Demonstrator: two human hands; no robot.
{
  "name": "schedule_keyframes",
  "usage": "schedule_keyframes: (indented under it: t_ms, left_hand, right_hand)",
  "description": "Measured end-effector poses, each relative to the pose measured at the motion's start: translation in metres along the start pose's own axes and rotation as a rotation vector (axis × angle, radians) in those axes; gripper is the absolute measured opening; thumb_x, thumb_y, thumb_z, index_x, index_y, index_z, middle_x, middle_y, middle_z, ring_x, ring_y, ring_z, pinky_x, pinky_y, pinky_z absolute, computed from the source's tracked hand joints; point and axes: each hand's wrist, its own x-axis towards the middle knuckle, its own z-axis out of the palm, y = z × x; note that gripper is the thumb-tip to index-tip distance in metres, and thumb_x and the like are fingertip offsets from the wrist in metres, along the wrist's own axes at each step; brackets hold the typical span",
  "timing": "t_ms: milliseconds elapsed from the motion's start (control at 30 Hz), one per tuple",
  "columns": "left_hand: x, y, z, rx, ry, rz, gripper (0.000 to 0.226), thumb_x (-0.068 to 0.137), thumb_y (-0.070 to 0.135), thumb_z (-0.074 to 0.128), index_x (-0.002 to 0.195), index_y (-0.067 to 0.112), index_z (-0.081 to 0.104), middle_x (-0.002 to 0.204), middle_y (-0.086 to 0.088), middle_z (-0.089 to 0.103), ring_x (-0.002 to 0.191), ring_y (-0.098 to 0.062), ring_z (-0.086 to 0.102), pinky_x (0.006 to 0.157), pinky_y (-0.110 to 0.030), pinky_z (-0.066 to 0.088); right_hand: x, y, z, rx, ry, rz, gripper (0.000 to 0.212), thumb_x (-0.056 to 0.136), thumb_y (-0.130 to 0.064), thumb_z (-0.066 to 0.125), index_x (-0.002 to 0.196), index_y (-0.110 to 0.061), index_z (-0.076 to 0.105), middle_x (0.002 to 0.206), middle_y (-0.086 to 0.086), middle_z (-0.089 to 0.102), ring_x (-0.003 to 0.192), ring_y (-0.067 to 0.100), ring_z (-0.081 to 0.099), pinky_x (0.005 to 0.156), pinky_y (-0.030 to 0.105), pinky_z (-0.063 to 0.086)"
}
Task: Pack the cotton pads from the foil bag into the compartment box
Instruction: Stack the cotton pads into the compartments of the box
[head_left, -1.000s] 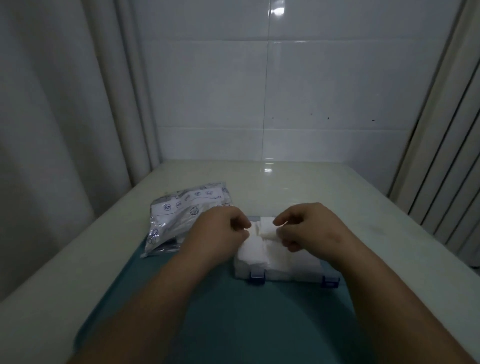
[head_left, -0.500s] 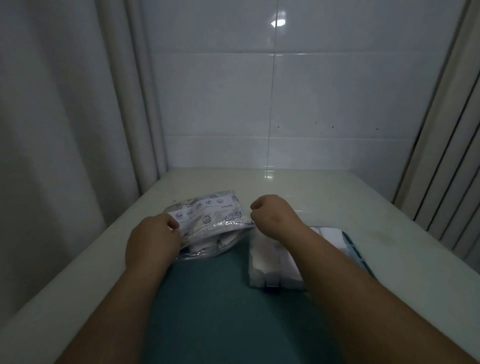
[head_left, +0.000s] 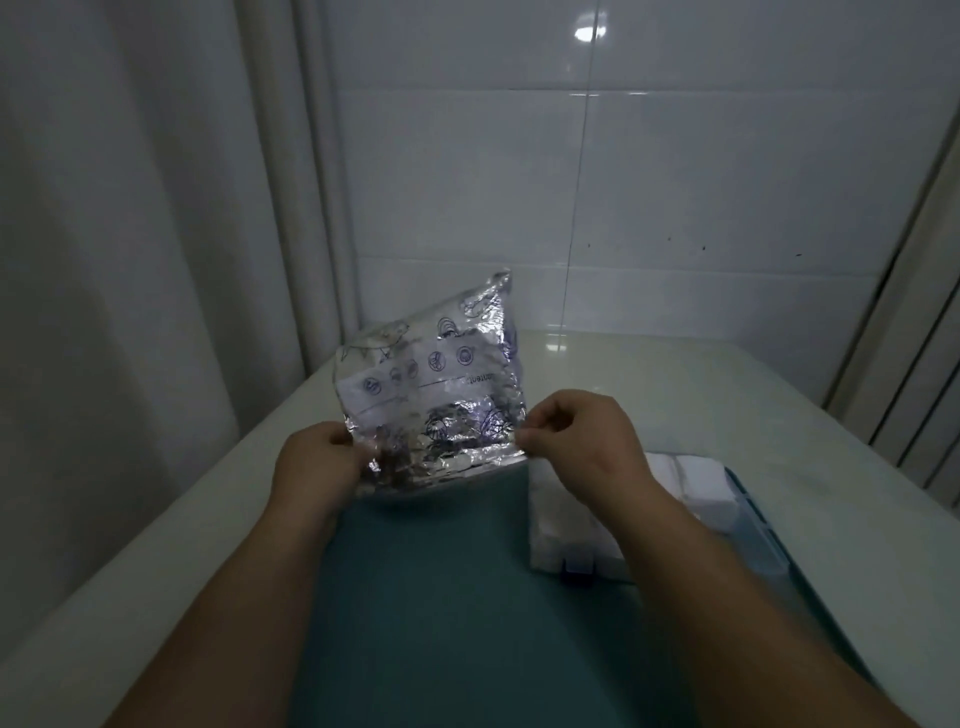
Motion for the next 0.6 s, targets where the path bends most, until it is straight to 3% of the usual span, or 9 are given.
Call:
schedule_keyframes:
  t_ms: [100, 200, 367, 467, 600]
  left_hand:
    - [-0.001, 0.002, 0.001, -0.057, 0.057, 0.097, 0.011, 0.078, 0.025, 0.072, 0.072, 0.015, 0.072, 0.075, -0.008, 0.073, 0.076, -0.024, 0.068, 0.076, -0.041, 0.053]
    - [-0.005, 0.01, 0.001, -0.074, 0.104, 0.205, 0.011, 0.087, 0.025, 0.066, 0.084, 0.017, 0.073, 0.08, -0.002, 0.072, 0.076, -0.017, 0.064, 0.071, -0.033, 0.048]
    - [-0.007, 0.014, 0.001, -0.032, 0.117, 0.297, 0.011, 0.089, 0.025, 0.064, 0.086, 0.016, 0.07, 0.078, 0.001, 0.069, 0.075, -0.018, 0.062, 0.067, -0.029, 0.046]
    - [-0.008, 0.015, 0.0, -0.152, 0.179, 0.295, 0.007, 0.087, 0.025, 0.067, 0.094, 0.023, 0.065, 0.082, 0.001, 0.069, 0.076, -0.015, 0.063, 0.073, -0.035, 0.05]
    - [-0.004, 0.017, -0.002, -0.162, 0.179, 0.135, 0.029, 0.079, 0.019, 0.071, 0.1, 0.02, 0.051, 0.083, 0.007, 0.062, 0.075, -0.013, 0.058, 0.068, -0.032, 0.042]
  right_hand:
    - [-0.009, 0.003, 0.003, 0.032, -0.001, -0.001, 0.011, 0.076, -0.024, 0.078, 0.071, -0.023, 0.068, 0.07, -0.007, 0.069, 0.069, 0.011, 0.064, 0.067, 0.03, 0.051]
    - [-0.014, 0.004, 0.001, 0.108, -0.025, 0.01, 0.008, 0.082, -0.022, 0.07, 0.075, -0.019, 0.072, 0.073, -0.002, 0.071, 0.066, 0.013, 0.062, 0.071, 0.037, 0.054]
    - [-0.014, 0.009, -0.002, 0.063, -0.02, 0.005, 0.011, 0.085, -0.026, 0.069, 0.077, -0.018, 0.072, 0.073, -0.002, 0.07, 0.065, 0.014, 0.061, 0.069, 0.038, 0.055]
    - [-0.012, 0.007, -0.004, 0.128, 0.111, -0.015, 0.008, 0.086, -0.025, 0.069, 0.088, -0.021, 0.063, 0.078, -0.006, 0.069, 0.07, 0.011, 0.063, 0.061, 0.026, 0.045]
    - [-0.013, 0.006, -0.006, 0.15, 0.226, -0.047, 0.024, 0.086, -0.022, 0.069, 0.077, -0.022, 0.047, 0.07, -0.007, 0.061, 0.06, 0.002, 0.055, 0.051, 0.015, 0.036]
